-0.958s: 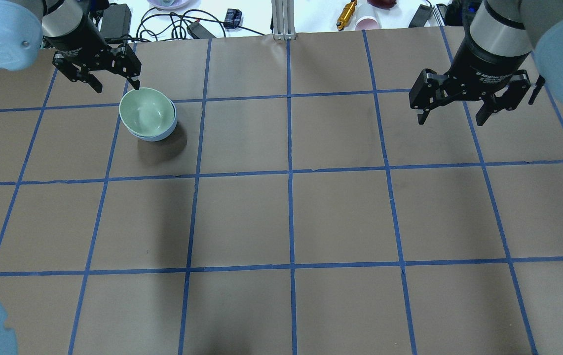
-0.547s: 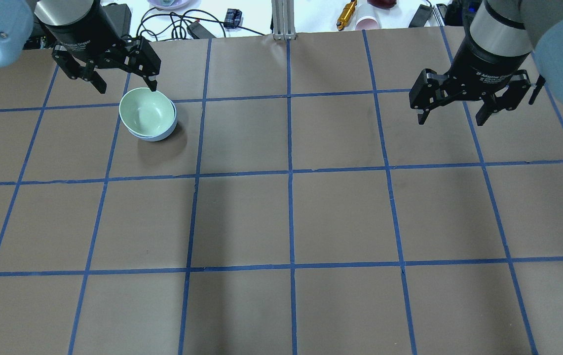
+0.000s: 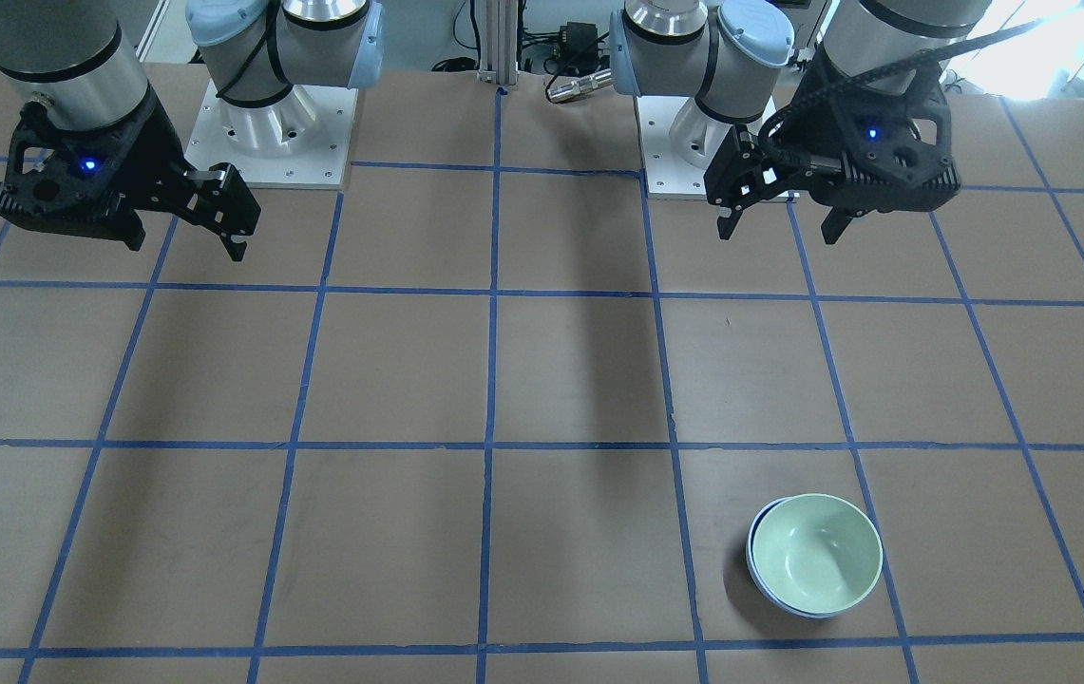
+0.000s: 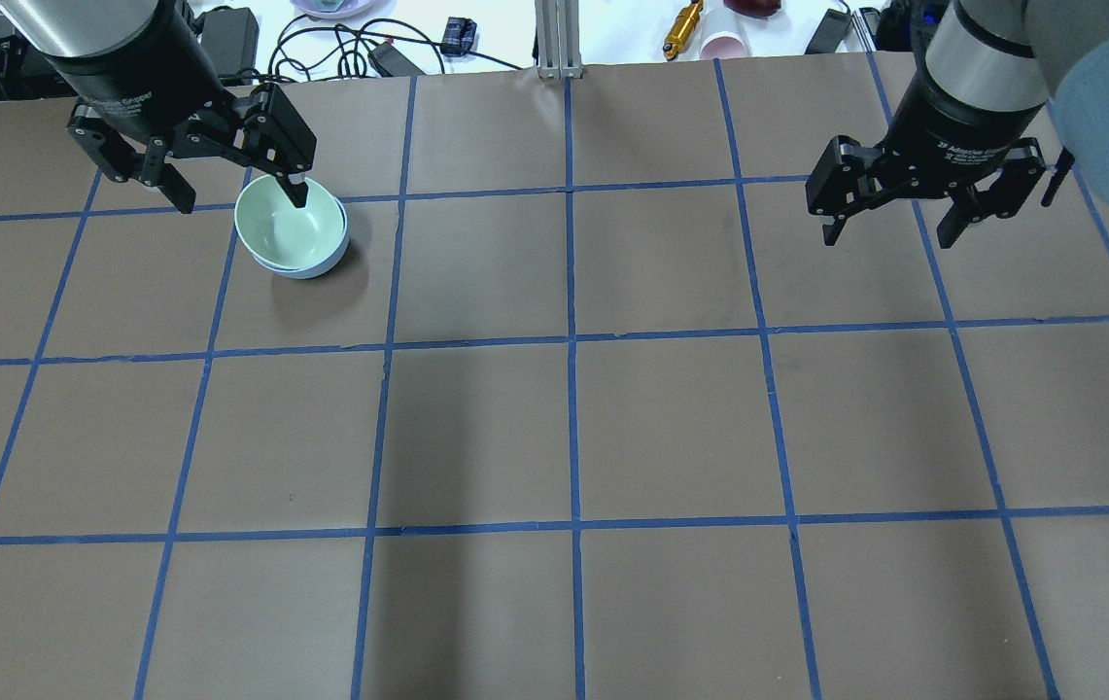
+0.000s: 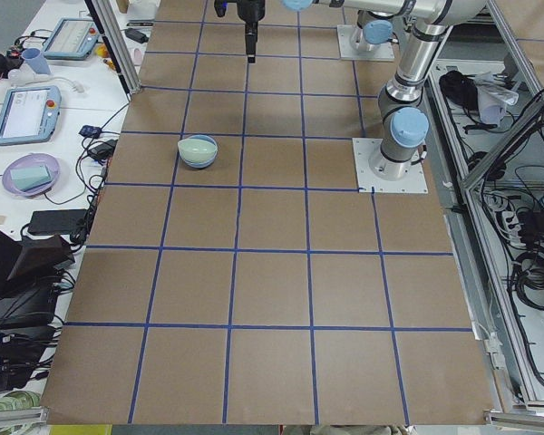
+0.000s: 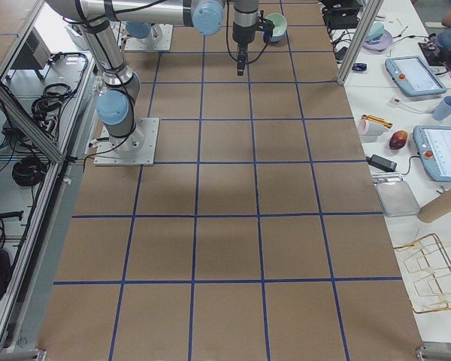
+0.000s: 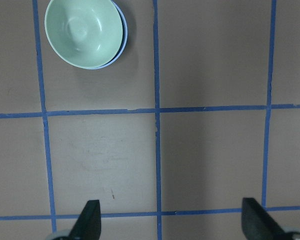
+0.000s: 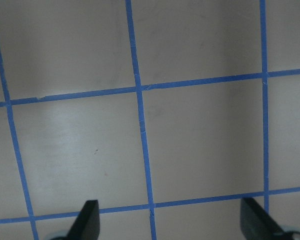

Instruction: Stack green bowl on blue bowl

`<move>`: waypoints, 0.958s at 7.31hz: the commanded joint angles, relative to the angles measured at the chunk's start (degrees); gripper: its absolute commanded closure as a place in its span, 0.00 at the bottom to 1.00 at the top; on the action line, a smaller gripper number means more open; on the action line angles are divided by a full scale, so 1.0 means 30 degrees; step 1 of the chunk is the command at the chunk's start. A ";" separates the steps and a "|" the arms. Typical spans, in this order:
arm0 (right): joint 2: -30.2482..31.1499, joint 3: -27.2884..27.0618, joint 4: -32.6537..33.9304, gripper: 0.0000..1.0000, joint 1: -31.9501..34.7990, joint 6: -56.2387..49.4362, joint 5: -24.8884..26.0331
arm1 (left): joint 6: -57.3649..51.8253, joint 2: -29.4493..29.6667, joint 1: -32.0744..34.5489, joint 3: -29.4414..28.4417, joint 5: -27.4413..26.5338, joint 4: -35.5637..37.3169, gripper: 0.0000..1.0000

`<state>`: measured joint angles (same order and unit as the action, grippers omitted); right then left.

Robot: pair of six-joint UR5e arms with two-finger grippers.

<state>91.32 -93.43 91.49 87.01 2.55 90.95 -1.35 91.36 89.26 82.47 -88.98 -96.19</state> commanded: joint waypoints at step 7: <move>0.0001 0.0000 0.0000 0.00 0.0000 0.0000 0.0007 | 0.0012 -0.0395 0.0013 0.0165 -0.0104 -0.0044 0.00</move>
